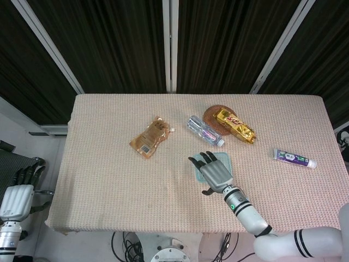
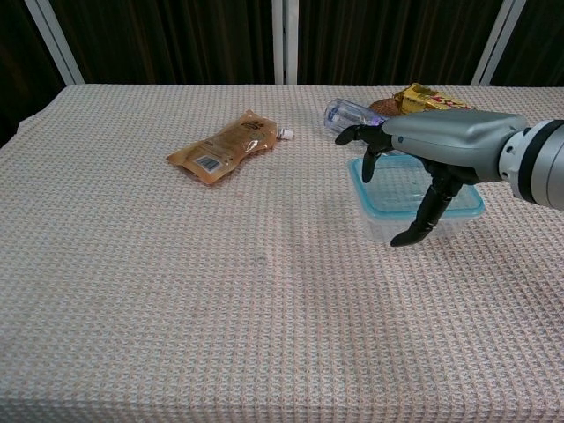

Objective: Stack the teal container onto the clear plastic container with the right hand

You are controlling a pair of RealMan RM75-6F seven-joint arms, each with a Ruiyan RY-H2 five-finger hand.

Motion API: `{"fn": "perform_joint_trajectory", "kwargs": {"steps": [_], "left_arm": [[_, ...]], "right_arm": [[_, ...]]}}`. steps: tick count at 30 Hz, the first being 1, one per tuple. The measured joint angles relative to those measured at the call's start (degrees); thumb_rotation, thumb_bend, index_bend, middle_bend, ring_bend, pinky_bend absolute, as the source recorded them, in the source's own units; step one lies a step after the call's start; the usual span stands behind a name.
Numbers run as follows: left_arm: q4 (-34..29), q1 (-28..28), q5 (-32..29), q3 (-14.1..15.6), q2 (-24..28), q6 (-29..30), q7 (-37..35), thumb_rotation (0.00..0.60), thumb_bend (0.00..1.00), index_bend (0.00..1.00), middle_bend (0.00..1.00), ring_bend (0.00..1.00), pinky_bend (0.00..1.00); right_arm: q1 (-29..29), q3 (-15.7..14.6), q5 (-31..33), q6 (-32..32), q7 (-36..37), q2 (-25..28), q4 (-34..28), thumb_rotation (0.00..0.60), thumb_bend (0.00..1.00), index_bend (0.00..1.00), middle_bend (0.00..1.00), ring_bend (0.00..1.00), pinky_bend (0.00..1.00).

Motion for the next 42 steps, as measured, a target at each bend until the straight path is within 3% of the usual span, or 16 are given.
{"fn": "perform_joint_trajectory", "kwargs": {"steps": [7, 10, 23, 29, 34, 42], "left_arm": [[-0.09, -0.09, 0.44, 0.04, -0.21, 0.13, 0.31, 0.600, 0.00, 0.09, 0.00, 0.00, 0.01], [-0.20, -0.09, 0.67, 0.02, -0.21, 0.38, 0.35, 0.600, 0.00, 0.09, 0.00, 0.00, 0.01], [-0.06, 0.25, 0.68, 0.18, -0.39, 0.61, 0.30, 0.600, 0.00, 0.09, 0.00, 0.00, 0.02], [-0.29, 0.10, 0.67, -0.15, -0.17, 0.75, 0.40, 0.600, 0.00, 0.09, 0.00, 0.00, 0.02], [-0.23, -0.17, 1.11, -0.74, -0.18, 1.54, 0.69, 0.600, 0.00, 0.09, 0.00, 0.00, 0.02], [0.09, -0.38, 2.60, -1.92, -1.28, 4.63, 2.46, 0.600, 0.00, 0.09, 0.00, 0.00, 0.02]], "right_arm": [[-5.28, -5.61, -11.30, 1.32, 3.69, 3.05, -2.51, 0.600, 0.00, 0.00, 0.27, 0.00, 0.00], [-6.96, -6.66, -13.40, 1.12, 4.91, 3.27, -2.00, 0.600, 0.00, 0.00, 0.27, 0.00, 0.00], [-8.19, -5.84, -11.13, -1.17, 2.23, 1.19, 0.69, 0.600, 0.00, 0.00, 0.27, 0.00, 0.00], [-9.20, -5.26, -14.52, -0.22, 4.40, 2.46, -0.57, 0.600, 0.00, 0.00, 0.27, 0.00, 0.00], [-12.24, -4.44, -20.31, 5.13, 8.71, 5.82, -1.43, 0.600, 0.00, 0.00, 0.23, 0.00, 0.00], [-21.13, -4.38, -28.51, 17.88, 16.20, 11.42, 2.09, 0.600, 0.01, 0.00, 0.02, 0.00, 0.00]]}}
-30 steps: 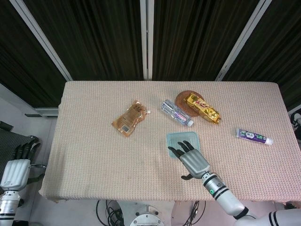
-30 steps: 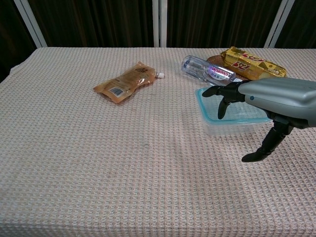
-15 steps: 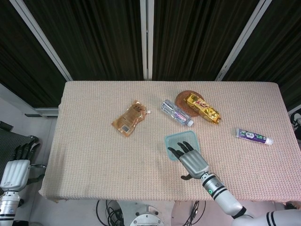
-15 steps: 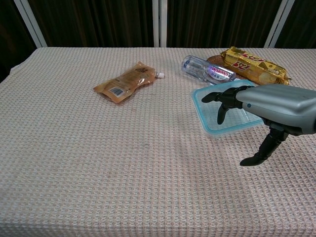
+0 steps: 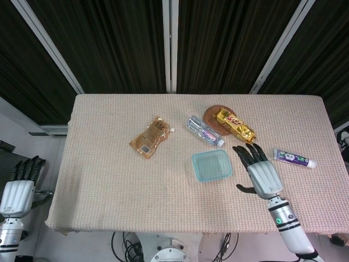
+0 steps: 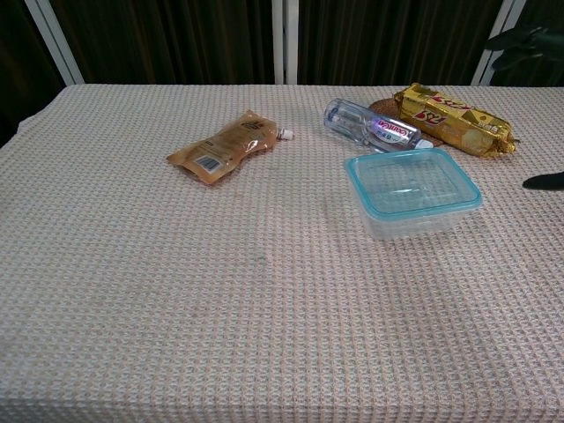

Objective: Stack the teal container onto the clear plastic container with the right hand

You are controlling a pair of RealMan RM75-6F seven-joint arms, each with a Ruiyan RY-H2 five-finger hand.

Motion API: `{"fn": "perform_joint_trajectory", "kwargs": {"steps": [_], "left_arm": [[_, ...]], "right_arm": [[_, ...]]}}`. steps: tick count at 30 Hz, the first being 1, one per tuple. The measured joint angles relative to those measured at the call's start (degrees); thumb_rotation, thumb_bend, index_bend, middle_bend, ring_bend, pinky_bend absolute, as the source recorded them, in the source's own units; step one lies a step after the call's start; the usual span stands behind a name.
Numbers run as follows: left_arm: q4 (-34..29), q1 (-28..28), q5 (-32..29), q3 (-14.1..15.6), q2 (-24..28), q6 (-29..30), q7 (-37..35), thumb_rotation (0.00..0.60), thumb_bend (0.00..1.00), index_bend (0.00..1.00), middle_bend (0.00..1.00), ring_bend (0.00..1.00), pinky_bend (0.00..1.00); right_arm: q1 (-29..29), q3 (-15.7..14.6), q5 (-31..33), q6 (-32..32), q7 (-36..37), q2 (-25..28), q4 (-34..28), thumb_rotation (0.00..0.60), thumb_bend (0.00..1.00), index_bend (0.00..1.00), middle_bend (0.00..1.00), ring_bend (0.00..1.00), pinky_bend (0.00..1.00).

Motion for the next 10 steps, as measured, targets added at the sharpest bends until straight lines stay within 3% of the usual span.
{"fn": "perform_joint_trajectory", "kwargs": {"steps": [10], "left_arm": [[-2.64, 0.43, 1.36, -0.17, 0.26, 2.15, 1.23, 0.600, 0.00, 0.09, 0.00, 0.00, 0.02]], "right_arm": [[-12.46, -3.51, -8.00, 10.21, 13.10, 3.61, 7.78, 0.600, 0.02, 0.00, 0.00, 0.00, 0.00]]}}
